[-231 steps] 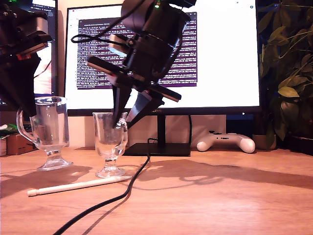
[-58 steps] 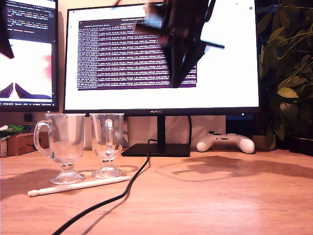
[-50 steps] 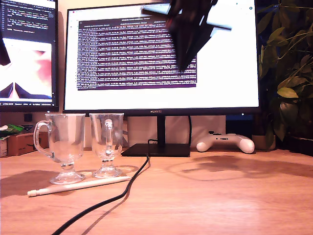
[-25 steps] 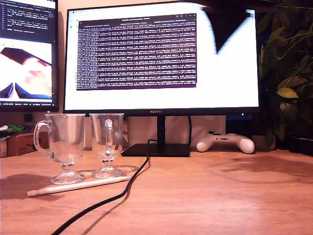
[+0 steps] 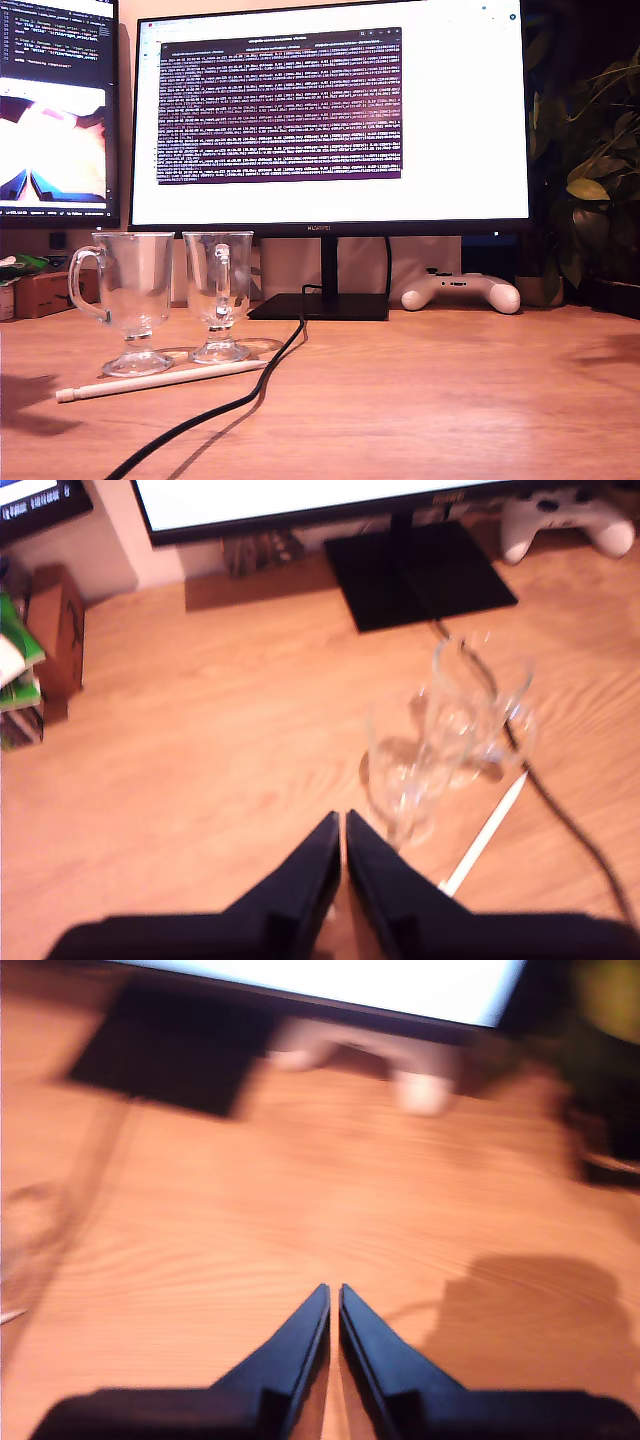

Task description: Pick the small glass cups in front of you with each of your hands, and place them behind the white pen

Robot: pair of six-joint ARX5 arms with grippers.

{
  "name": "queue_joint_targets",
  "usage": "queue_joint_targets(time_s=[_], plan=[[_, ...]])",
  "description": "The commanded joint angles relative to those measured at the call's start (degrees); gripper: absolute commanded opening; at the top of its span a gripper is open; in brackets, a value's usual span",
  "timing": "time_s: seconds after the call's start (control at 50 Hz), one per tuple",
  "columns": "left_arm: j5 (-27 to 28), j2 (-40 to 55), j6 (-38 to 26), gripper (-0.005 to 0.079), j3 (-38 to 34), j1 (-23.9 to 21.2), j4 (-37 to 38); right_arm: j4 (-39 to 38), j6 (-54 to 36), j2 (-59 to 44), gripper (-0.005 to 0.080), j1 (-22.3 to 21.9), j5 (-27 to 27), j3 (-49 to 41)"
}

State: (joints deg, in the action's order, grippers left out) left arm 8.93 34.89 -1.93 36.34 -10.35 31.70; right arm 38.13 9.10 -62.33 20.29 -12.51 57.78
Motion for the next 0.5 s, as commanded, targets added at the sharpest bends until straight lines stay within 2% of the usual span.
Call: queue_joint_targets(time_s=[0.0,0.24,0.48], plan=[[-0.15,-0.94,0.52,-0.0018,-0.39,0.13,-1.22,-1.62,-0.15,1.66,-0.0008,-1.57,-0.07,-4.11],[-0.42,-1.16,4.26,-0.0018,-1.11,0.11,-6.43,-9.64,-0.68,8.07,-0.0008,-7.02,0.59,-16.22],[-3.78,-1.51,7.67,-0.0018,-7.69,0.11,-12.98,-17.0,-1.66,11.91,-0.0008,-9.7,0.55,-26.34]])
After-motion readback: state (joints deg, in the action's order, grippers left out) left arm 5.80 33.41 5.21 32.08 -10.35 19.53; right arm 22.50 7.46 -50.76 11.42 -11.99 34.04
